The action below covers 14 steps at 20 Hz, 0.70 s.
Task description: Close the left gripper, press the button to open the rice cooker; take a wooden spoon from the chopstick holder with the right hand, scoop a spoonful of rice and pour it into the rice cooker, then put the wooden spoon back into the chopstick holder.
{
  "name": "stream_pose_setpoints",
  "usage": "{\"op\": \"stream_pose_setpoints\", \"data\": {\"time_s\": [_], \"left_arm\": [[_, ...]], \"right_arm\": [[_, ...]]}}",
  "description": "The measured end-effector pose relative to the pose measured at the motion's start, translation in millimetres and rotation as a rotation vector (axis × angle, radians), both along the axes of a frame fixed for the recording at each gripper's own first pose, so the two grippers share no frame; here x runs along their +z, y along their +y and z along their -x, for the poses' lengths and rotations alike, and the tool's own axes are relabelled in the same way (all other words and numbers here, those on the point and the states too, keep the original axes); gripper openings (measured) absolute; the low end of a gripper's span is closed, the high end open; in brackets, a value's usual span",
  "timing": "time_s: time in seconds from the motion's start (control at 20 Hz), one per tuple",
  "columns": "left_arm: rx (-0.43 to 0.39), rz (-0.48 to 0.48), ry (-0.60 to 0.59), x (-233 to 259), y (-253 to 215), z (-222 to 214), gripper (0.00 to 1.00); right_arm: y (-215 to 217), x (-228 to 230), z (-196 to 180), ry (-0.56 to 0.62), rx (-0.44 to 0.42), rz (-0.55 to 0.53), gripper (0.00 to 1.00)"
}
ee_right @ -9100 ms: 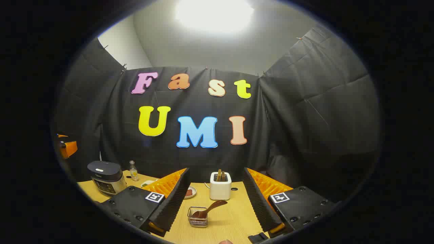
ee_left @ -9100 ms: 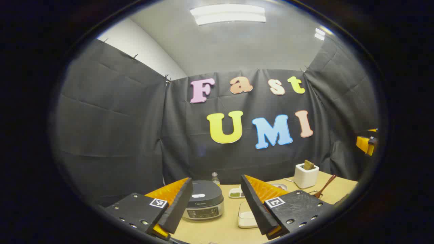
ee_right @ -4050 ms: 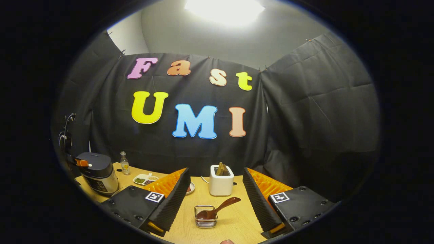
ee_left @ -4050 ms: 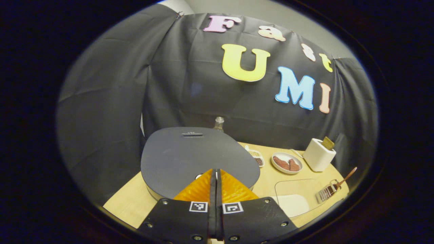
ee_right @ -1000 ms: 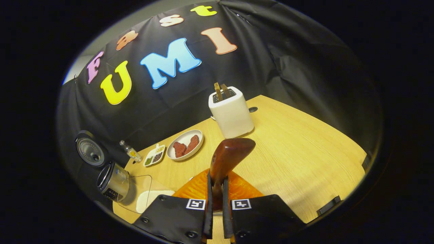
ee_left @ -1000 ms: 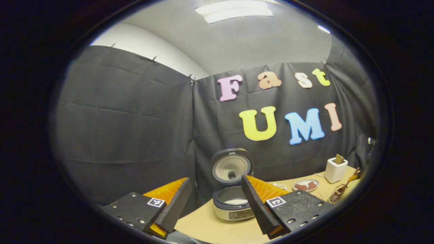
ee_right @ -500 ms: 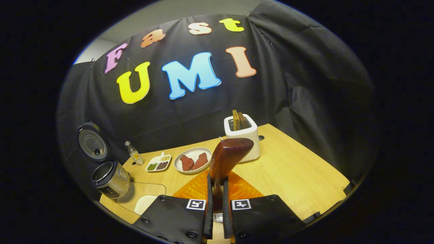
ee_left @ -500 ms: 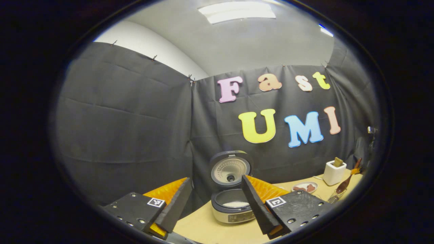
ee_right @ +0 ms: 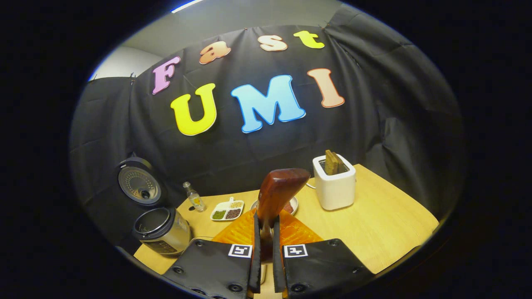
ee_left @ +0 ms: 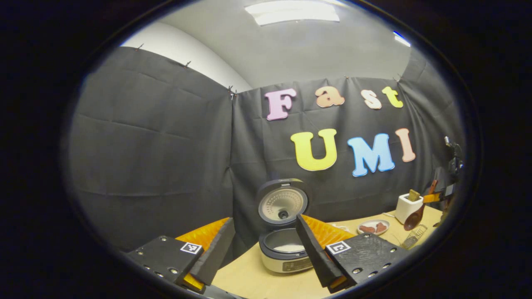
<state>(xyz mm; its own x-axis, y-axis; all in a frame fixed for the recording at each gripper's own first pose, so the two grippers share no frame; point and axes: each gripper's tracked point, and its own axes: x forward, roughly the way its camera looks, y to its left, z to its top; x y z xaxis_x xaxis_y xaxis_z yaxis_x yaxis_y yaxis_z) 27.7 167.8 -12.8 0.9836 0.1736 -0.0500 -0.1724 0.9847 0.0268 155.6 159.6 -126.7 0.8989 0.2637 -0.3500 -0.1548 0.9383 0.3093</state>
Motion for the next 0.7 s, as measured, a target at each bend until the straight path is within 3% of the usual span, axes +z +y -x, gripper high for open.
{"op": "stream_pose_setpoints", "data": {"time_s": [0.35, 0.7], "left_arm": [[0.024, -0.007, 0.012, -8, 37, -7, 0.89], [0.039, -0.015, 0.044, -29, 56, -11, 0.89]], "right_arm": [[69, -19, 4, 0.007, 0.091, 0.053, 0.14], [113, -71, 6, 0.001, 0.167, 0.265, 0.1]]}}
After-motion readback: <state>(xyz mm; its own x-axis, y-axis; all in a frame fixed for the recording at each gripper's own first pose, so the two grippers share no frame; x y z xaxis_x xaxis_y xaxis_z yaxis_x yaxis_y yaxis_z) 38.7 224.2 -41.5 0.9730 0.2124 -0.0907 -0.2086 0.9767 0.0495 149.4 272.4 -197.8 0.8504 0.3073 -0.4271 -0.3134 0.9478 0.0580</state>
